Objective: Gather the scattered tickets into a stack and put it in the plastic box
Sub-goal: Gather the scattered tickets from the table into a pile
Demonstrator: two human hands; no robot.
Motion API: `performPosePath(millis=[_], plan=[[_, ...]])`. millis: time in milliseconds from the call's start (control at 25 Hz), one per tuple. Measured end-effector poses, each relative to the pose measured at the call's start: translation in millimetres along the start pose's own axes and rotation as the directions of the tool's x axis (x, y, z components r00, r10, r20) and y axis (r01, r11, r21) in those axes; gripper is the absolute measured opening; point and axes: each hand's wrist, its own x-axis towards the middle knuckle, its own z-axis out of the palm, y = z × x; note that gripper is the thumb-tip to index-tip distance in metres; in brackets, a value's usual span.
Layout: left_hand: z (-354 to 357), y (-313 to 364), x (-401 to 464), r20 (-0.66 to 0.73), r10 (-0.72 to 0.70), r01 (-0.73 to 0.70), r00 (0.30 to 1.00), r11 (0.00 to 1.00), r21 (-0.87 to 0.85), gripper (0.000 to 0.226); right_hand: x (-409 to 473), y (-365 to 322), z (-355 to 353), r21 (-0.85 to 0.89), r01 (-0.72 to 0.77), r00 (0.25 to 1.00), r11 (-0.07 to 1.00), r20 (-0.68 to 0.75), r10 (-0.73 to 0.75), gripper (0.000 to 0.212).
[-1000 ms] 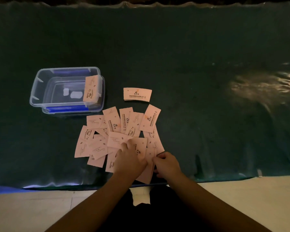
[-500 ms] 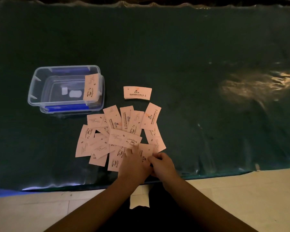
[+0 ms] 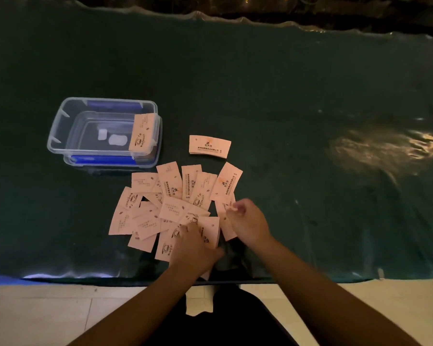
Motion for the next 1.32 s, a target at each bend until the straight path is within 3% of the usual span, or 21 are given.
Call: performPosePath(millis=[80, 200, 360, 680, 800, 880, 1000, 1080, 1240, 1320], plan=[[-3, 1, 1, 0.016, -0.019, 0.019, 1.0, 1.0, -0.011, 0.072, 34, -21, -7, -0.165, 0.123, 0.991, 0.979, -0.037, -0.13, 0.033], [-3, 2, 3, 0.024, -0.05, 0.05, 0.998, 0.999, -0.007, 0.07, 80, -53, -11, -0.369, 0.181, 0.973, 0.912, -0.067, -0.22, 0.066], [-3, 3, 5, 0.0, -0.05, 0.05, 0.999, 0.999, -0.017, 0.074, 108, -74, -14, -0.642, 0.218, 0.976, 0.735, 0.122, -0.182, 0.106], [-11, 7, 8, -0.044, -0.033, 0.03, 0.998, 0.997, -0.069, 0.068, 79, -37, -25, -0.675, 0.436, 0.895, 0.595, 0.396, -0.207, 0.107], [-13, 5, 10, -0.033, -0.041, 0.039, 0.999, 0.997, -0.064, 0.071, 68, -20, -24, -0.677, 0.546, 0.834, 0.493, 0.497, -0.24, 0.093], [-13, 4, 10, -0.037, -0.056, 0.054, 0.998, 0.997, -0.064, 0.071, 62, -15, -27, -0.687, 0.648, 0.761, 0.328, 0.578, -0.293, 0.092], [-13, 4, 8, -0.042, -0.071, 0.068, 0.997, 0.996, -0.061, 0.072, 59, -14, -32, -0.661, 0.747, 0.608, -0.067, 0.721, -0.333, 0.104], [-13, 5, 7, -0.04, -0.069, 0.067, 0.997, 0.996, -0.067, 0.072, 57, -18, -33, -0.614, 0.756, 0.547, -0.224, 0.782, -0.298, 0.098], [-13, 4, 5, -0.024, -0.058, 0.054, 0.998, 0.988, -0.146, 0.073, 54, -25, -31, -0.617, 0.735, 0.527, -0.282, 0.781, -0.335, 0.072], [-14, 5, 5, -0.017, -0.05, 0.046, 0.999, 0.98, -0.194, 0.071, 56, -27, -33, -0.681, 0.687, 0.581, -0.254, 0.725, -0.37, 0.068]])
